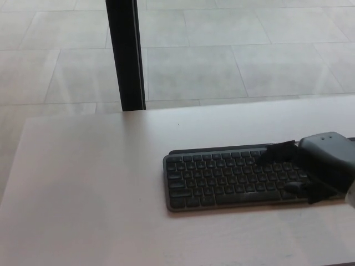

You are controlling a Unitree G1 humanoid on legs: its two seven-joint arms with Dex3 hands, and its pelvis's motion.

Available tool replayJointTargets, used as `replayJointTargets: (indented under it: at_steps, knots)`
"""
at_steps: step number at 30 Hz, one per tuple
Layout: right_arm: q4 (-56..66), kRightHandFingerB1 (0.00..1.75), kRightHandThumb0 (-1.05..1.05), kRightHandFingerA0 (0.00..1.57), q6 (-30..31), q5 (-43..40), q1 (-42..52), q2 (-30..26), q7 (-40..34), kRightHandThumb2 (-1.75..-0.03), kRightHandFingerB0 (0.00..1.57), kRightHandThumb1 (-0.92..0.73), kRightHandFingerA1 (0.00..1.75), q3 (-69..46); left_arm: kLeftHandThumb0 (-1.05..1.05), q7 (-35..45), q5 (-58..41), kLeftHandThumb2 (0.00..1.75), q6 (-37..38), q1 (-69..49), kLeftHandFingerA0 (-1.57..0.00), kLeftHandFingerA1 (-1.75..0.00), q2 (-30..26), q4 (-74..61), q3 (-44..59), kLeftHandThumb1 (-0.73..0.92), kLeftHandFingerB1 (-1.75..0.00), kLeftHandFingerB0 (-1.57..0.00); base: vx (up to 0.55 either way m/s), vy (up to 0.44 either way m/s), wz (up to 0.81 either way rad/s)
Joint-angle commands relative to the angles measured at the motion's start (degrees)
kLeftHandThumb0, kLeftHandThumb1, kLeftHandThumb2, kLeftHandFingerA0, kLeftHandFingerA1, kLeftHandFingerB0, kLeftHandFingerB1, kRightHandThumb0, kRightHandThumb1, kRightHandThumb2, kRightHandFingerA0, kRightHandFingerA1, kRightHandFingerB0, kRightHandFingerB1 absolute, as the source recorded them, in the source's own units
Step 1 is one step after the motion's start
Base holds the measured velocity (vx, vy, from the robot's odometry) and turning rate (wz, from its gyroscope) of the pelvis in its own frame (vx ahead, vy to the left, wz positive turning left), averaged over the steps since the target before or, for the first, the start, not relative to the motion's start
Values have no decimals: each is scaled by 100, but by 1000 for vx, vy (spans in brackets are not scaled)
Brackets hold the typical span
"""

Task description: The robot uses its right fingers to click on the space key of the black keyboard placed on the center of the white desk.

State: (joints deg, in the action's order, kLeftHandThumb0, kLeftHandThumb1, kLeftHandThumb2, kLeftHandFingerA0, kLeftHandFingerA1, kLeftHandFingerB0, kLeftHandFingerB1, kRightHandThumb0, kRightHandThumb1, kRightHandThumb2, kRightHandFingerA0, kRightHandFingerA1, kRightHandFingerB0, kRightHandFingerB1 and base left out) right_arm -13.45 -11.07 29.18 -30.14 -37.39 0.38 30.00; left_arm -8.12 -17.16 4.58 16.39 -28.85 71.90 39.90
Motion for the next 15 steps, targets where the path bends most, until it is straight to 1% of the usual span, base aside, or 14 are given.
replayJointTargets:
  at_steps: [1,2,4,5,6,9,13,14,15]
  knots:
    - [-378,45,-16,84,-428,1378,-391,-97,-174,-65,64,-58,163,440,-41,-110,-130,54,95,92,-77,-77,-193,3,18,49,-61,-72,0,0,0]
    - [-392,45,-16,84,-406,1398,-413,-92,-159,-65,64,-58,163,452,-41,-117,-131,54,95,108,-77,-77,-196,-2,19,49,-61,-72,0,0,0]
    - [-513,47,-13,87,-454,1585,-489,-73,-350,-67,65,-57,164,540,-39,-90,-181,54,92,127,-76,-79,-193,-3,63,50,-62,-74,0,0,0]
    - [-543,46,-18,82,-449,1694,-523,-74,-426,-68,66,-58,165,590,-40,-99,-164,54,82,134,-78,-80,-195,-3,48,49,-62,-71,0,0,0]
    - [-517,45,-18,82,-372,1728,-528,-66,-362,-68,65,-60,165,611,-43,-152,-74,54,95,132,-80,-79,-203,7,-30,49,-61,-73,0,0,0]
    - [-567,47,-18,83,-345,1757,-530,-4,-316,-70,65,-59,162,650,-42,-129,-92,54,78,150,-77,-77,-210,32,-19,49,-60,-72,0,0,0]
    - [-721,47,-20,83,-323,1926,-542,78,-317,-68,65,-59,161,775,-41,-150,-79,55,96,138,-79,-77,-209,20,-34,50,-60,-72,0,0,0]
    - [-788,49,-13,89,-329,1928,-539,118,-353,-70,66,-57,164,785,-42,-142,-63,54,110,131,-79,-76,-211,16,-52,50,-60,-72,0,0,0]
    - [-888,49,-13,89,-341,1929,-537,178,-407,-70,66,-57,164,793,-42,-129,-36,54,133,121,-79,-76,-213,10,-81,50,-60,-72,0,0,0]
